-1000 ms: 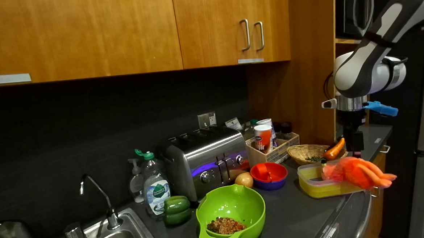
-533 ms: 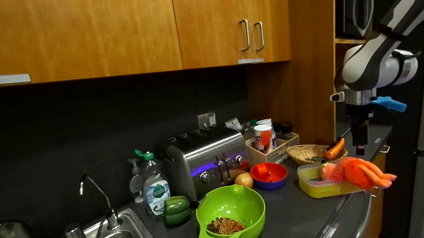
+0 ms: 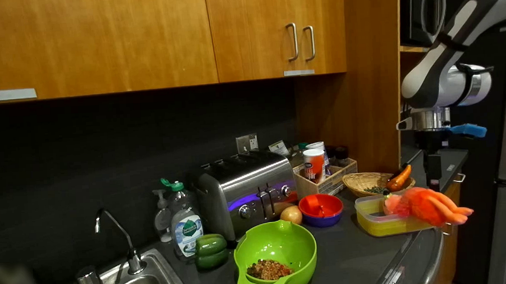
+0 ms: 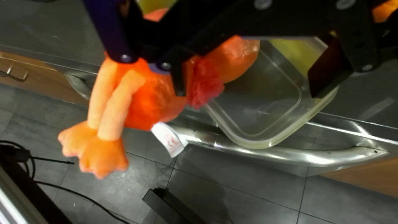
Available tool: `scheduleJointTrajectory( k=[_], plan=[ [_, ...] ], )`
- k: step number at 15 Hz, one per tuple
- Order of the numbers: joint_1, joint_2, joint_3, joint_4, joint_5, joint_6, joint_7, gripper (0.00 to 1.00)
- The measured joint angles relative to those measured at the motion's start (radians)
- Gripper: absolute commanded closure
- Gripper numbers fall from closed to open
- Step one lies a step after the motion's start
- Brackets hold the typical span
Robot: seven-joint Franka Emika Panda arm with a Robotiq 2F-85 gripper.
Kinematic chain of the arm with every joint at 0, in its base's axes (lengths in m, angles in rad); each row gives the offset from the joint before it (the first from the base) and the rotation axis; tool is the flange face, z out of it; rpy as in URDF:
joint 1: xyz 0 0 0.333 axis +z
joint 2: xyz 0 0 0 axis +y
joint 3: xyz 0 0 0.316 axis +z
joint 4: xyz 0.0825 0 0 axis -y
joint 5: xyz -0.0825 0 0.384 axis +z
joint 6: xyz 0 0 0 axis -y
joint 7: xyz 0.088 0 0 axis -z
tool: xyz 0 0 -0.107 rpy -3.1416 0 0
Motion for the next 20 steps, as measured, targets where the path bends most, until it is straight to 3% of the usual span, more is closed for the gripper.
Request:
scheduleJointTrajectory(
  k=[15,16,17,20],
  plan=[
    [-0.032,0.222,0.010,0.080,-0.015,0.152,0.008,0.00],
    [-0.033,0.239,0.014,0.087,-0.014,0.153,0.008,0.25],
    [-0.036,0.256,0.019,0.095,-0.014,0.153,0.008,0.26],
    [-0.043,0.301,0.038,0.118,-0.014,0.153,0.008,0.48]
  ],
)
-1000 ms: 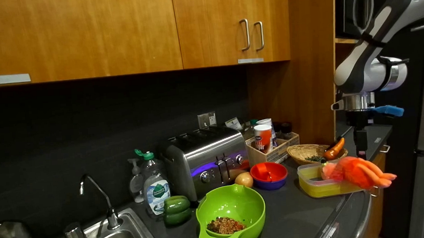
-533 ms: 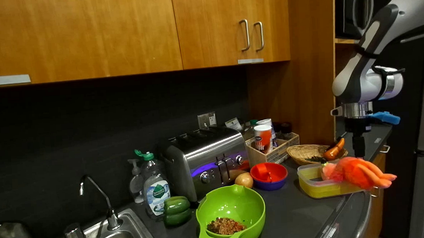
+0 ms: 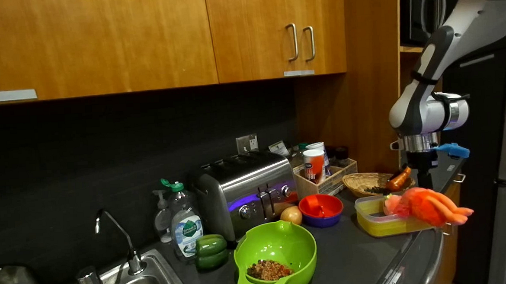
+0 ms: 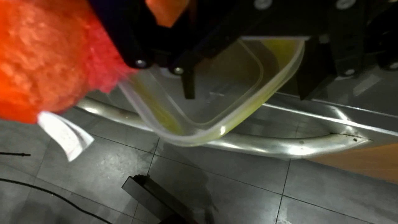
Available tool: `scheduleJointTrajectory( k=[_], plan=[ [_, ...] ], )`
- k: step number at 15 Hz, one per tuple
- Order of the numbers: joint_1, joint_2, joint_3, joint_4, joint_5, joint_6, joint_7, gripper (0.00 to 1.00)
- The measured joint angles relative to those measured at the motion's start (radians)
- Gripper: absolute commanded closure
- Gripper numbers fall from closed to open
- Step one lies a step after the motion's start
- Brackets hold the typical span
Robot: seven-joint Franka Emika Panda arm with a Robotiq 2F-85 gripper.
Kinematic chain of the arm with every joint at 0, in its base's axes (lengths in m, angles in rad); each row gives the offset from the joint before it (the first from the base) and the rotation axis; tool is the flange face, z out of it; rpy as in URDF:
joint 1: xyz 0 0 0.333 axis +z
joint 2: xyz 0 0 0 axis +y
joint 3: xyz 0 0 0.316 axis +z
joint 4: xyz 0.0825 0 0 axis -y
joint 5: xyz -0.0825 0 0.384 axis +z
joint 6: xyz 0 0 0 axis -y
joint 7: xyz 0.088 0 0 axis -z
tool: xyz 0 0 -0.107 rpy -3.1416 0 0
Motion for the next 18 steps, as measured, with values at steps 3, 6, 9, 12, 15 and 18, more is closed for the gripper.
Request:
scheduleJointTrajectory(
  k=[3,6,9,12,15,18],
  plan=[
    [-0.009,0.030,0.016,0.017,0.000,0.000,0.000,0.72],
    [-0.021,0.041,0.025,0.024,0.000,0.000,0.000,0.94],
    [-0.028,0.038,0.026,0.024,-0.001,0.000,0.008,1.00],
    [-0.032,0.025,0.026,0.016,-0.007,0.000,0.015,1.00],
    [-0.037,-0.003,0.025,-0.003,-0.009,-0.011,0.024,0.98],
    [-0.041,-0.032,0.023,-0.016,-0.043,-0.058,0.076,0.98]
  ],
)
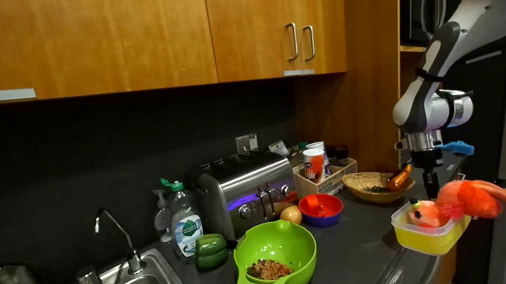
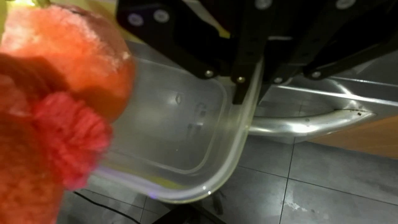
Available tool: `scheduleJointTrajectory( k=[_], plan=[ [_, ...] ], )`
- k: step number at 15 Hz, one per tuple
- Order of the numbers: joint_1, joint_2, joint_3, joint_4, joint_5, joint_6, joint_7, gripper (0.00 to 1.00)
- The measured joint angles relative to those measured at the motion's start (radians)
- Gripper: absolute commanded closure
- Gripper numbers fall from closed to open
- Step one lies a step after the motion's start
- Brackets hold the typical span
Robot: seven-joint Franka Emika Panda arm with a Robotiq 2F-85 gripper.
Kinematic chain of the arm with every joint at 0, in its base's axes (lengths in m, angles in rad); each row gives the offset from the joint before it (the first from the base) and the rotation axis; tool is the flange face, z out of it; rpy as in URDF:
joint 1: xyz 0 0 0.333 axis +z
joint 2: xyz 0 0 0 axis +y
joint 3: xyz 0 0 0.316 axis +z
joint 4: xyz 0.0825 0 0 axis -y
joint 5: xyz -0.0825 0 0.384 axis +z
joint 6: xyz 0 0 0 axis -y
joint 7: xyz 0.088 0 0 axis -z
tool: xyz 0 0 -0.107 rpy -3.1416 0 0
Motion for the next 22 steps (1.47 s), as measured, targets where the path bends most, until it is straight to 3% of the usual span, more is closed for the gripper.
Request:
scheduleJointTrajectory(
  k=[5,12,17,22],
  plan=[
    [0.000,-0.095,-0.001,-0.044,-0.086,-0.051,0.101,0.98],
    [0.015,-0.373,0.009,-0.124,-0.143,-0.063,0.214,0.98],
    [0.062,-0.496,0.046,-0.100,-0.144,-0.063,0.324,0.98],
    [0.111,-0.526,0.087,-0.025,-0.144,-0.076,0.434,0.98]
  ],
)
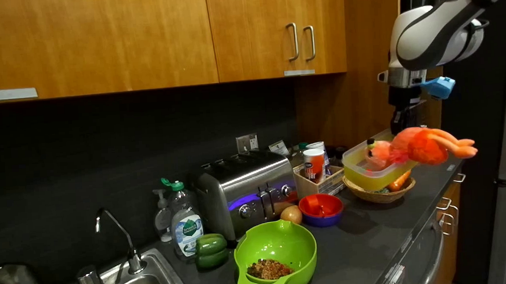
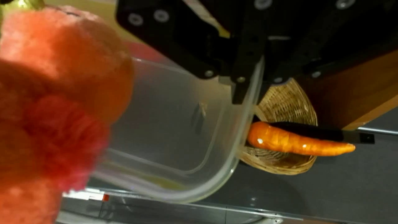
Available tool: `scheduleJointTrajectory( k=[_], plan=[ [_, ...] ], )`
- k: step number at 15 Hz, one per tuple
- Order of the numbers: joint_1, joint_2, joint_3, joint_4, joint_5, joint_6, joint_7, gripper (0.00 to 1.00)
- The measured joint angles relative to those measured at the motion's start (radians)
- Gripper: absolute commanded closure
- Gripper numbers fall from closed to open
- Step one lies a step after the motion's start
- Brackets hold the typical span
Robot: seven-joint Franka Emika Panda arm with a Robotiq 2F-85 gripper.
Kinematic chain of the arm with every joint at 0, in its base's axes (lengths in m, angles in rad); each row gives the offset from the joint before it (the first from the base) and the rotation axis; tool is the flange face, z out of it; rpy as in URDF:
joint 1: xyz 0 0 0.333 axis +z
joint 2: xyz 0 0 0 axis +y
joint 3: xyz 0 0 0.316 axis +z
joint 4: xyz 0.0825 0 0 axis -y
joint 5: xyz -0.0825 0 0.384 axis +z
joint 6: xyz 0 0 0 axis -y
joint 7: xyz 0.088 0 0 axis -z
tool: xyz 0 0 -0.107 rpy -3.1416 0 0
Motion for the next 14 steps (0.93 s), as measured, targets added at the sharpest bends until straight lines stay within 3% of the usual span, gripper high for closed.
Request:
scheduleJointTrajectory(
  k=[9,14],
  plan=[
    [-0.036,0.046,0.014,0.236,-0.059,-0.003,0.197,0.98],
    [-0.073,0.142,0.005,0.284,-0.066,-0.010,0.234,0.98]
  ],
)
